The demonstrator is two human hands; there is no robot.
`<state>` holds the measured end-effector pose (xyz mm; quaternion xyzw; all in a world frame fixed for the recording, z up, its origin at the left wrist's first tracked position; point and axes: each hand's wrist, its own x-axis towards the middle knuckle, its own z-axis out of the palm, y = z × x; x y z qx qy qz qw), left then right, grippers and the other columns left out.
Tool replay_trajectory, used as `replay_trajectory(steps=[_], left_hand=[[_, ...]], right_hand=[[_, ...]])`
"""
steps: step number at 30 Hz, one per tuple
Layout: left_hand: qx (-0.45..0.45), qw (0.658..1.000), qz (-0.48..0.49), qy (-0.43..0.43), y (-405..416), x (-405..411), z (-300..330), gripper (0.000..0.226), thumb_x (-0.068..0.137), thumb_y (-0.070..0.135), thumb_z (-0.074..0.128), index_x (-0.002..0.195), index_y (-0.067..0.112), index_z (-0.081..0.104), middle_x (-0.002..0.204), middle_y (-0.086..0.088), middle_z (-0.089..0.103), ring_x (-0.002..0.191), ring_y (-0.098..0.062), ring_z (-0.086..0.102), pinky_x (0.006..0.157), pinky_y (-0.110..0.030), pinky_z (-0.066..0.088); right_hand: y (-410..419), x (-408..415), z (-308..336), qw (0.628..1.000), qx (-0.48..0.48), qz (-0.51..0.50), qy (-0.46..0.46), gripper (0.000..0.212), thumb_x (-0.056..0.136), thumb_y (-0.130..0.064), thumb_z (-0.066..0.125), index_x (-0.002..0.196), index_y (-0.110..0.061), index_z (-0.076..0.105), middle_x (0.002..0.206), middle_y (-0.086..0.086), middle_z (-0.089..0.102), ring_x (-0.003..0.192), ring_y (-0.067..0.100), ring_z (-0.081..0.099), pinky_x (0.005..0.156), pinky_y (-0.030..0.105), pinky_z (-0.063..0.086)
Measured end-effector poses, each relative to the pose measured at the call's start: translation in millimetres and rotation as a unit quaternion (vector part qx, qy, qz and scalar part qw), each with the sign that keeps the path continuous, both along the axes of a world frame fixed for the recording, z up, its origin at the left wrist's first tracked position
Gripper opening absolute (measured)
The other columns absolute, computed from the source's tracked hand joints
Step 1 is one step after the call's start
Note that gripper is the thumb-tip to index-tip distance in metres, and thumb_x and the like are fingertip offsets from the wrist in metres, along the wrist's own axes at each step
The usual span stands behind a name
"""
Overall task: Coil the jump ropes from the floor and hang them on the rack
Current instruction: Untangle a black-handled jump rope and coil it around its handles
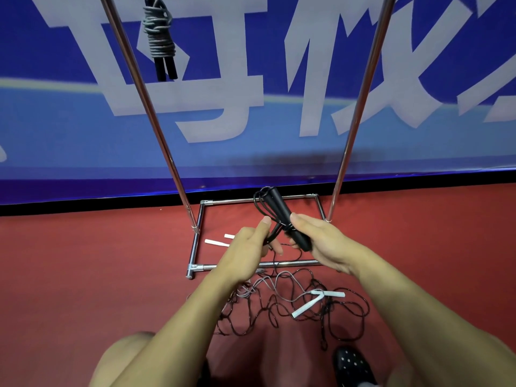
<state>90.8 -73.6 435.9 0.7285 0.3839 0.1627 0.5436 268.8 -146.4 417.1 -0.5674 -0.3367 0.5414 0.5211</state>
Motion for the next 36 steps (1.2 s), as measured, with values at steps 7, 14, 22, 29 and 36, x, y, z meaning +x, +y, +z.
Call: replay_trajectory(steps=[7, 14, 22, 29, 36], left_hand=[[-0.002, 1.000, -0.022, 0.008, 0.7, -1.4, -0.7, 0.081, 0.104, 0.064, 0.023, 0.070, 0.011, 0.074, 0.056, 0.002, 0.029, 0.050, -0.015, 0.024, 0.053, -0.032, 0.021], [0.014, 0.997, -0.072, 0.016, -1.7, -2.6, -2.2, 0.100, 0.086, 0.086, 0.028, 0.071, -0.006, 0.062, 0.059, -0.008, 0.024, 0.060, -0.025, 0.021, 0.060, -0.037, 0.020], [-0.021, 0.995, -0.097, -0.012, -6.0, -3.1, 2.6, 0.070, 0.097, 0.077, 0.024, 0.056, 0.027, 0.051, 0.059, 0.000, 0.028, 0.057, -0.017, 0.022, 0.056, -0.034, 0.021], [-0.086, 0.990, -0.113, 0.009, -1.3, -4.1, 3.0, 0.079, 0.102, 0.065, 0.029, 0.077, -0.002, 0.063, 0.055, -0.008, 0.029, 0.050, -0.018, 0.039, 0.063, -0.028, 0.039], [-0.045, 0.997, -0.065, 0.012, 4.4, -3.3, -6.1, 0.026, 0.102, 0.033, 0.060, 0.086, 0.013, 0.063, 0.053, 0.002, 0.049, 0.046, -0.011, 0.030, 0.047, -0.023, 0.026]], right_hand=[[-5.8, -5.0, 1.2, 0.996, -0.015, 0.015, -0.087, 0.047, 0.085, -0.039, 0.078, 0.125, -0.019, 0.063, 0.117, 0.004, 0.074, 0.114, 0.013, 0.068, 0.101, 0.029, 0.048], [-9.6, -4.7, 6.4, 0.995, -0.037, 0.062, -0.075, 0.054, 0.076, -0.019, 0.089, 0.113, -0.009, 0.051, 0.088, 0.020, 0.073, 0.085, 0.025, 0.070, 0.088, 0.048, 0.055], [-17.3, -2.0, 18.6, 0.988, -0.056, 0.138, -0.035, 0.035, 0.089, -0.005, 0.077, 0.118, 0.007, 0.062, 0.103, 0.021, 0.074, 0.103, 0.036, 0.074, 0.096, 0.050, 0.057], [-15.0, 17.4, 24.2, 0.995, -0.010, 0.016, -0.098, 0.021, 0.084, -0.012, 0.083, 0.100, -0.003, 0.073, 0.098, 0.019, 0.077, 0.091, 0.026, 0.076, 0.088, 0.043, 0.060], [-16.2, 21.5, 23.9, 0.995, 0.001, 0.012, -0.099, 0.030, 0.090, -0.013, 0.078, 0.116, -0.003, 0.066, 0.079, 0.007, 0.072, 0.063, 0.019, 0.060, 0.059, 0.029, 0.051]])
